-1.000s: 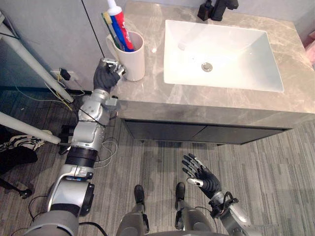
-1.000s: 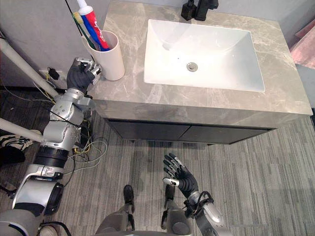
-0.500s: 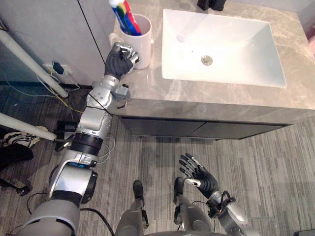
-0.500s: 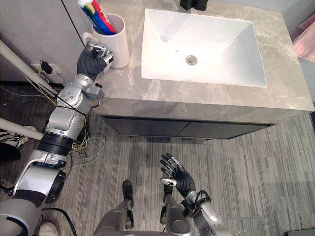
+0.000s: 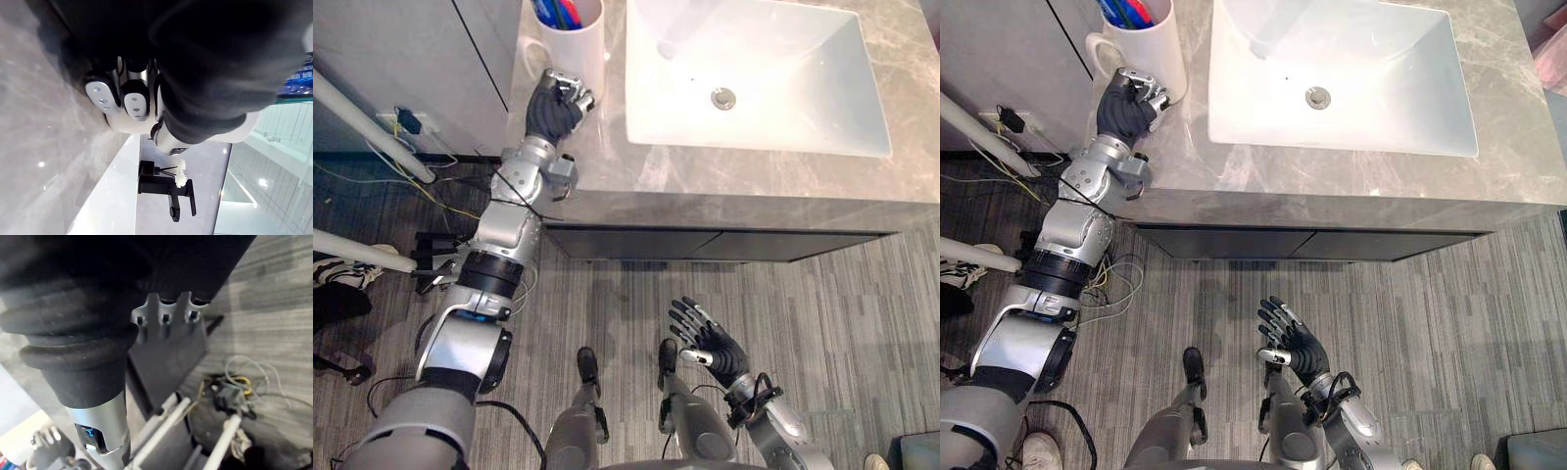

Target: Organize washtable

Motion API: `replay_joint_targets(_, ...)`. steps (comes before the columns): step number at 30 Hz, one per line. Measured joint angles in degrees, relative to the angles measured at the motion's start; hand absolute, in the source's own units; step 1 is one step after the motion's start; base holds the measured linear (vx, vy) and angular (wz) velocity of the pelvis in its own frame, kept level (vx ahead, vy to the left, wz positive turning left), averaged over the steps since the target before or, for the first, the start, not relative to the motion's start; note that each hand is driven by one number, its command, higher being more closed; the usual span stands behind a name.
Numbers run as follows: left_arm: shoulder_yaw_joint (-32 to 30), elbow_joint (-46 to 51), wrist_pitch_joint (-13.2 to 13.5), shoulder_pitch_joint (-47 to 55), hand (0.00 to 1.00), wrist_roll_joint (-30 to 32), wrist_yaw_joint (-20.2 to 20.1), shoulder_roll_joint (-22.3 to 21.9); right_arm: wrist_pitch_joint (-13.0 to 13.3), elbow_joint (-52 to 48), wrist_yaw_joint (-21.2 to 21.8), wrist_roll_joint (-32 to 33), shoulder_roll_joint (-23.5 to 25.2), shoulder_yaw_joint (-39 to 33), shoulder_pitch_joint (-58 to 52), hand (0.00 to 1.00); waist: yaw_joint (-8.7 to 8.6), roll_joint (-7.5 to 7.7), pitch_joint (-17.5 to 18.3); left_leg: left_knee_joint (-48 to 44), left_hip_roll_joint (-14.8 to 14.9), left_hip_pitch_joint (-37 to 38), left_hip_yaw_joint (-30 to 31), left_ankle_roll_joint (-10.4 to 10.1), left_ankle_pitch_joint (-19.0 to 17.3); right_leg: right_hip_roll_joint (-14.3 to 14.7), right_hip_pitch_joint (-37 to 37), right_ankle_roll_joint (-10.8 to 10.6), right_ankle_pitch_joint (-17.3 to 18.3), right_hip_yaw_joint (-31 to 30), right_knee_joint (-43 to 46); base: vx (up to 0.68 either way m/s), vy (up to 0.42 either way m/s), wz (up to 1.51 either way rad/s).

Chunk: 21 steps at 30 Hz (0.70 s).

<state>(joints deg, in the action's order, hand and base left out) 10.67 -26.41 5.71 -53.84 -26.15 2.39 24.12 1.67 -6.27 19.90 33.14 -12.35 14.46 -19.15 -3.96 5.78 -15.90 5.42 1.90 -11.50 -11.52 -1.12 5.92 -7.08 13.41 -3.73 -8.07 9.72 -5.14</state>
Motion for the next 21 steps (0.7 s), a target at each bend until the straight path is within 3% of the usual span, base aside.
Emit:
replay_joint_targets(11, -0.02, -7.56, -0.26, -8.57, 1.00, 0.98, 2.87, -0.49, 0.29, 0.00, -0.39, -0.02, -0.41, 0.22, 0.05, 0.00, -0.34, 0.00, -0.99, 0.00, 0.00, -0.25, -0.42, 0.03, -0.03, 0.01, 0.46, 0.00, -0.05, -0.41, 0.03, 0.02, 0.009, -0.01)
replay_joint_targets(21, 0.08, -11.49, -0.28, -15.61, 1.00, 0.95, 2.88, 2.86, 0.34, 0.00, -0.51, -0.11, -0.40, 0.23, -0.01, 0.00, -1.26, 0.02, -2.71, 0.00, -0.02, -0.69, -0.60, 0.03, -0.02, 0.02, 0.99, 0.04, -0.18, -0.61, -0.01, 0.01, 0.005, -0.01)
